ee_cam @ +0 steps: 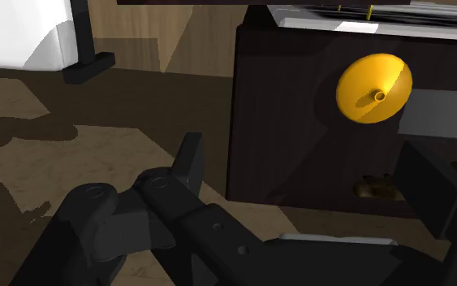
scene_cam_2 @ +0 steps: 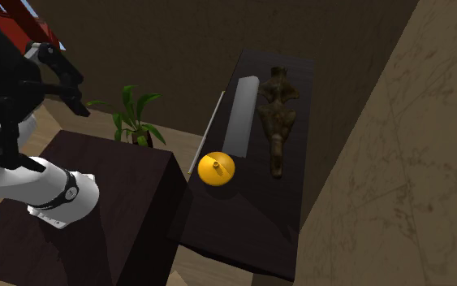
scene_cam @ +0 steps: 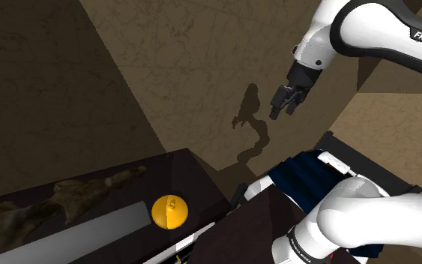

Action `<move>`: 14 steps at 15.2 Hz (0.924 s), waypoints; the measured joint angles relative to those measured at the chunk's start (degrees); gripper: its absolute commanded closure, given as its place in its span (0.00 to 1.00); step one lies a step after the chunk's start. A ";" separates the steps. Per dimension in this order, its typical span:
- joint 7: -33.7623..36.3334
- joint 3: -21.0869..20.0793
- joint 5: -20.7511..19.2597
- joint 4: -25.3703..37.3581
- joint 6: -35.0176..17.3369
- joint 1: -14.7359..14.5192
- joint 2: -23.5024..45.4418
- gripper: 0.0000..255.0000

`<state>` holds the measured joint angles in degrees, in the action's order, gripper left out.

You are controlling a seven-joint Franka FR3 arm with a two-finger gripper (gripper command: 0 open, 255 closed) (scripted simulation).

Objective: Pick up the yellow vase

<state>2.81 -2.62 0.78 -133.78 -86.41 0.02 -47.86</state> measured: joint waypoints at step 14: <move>7.18 -8.17 5.45 -14.32 -22.06 -2.73 8.72 0.00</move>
<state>9.99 -10.79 6.22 -148.09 -108.47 -2.71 -39.14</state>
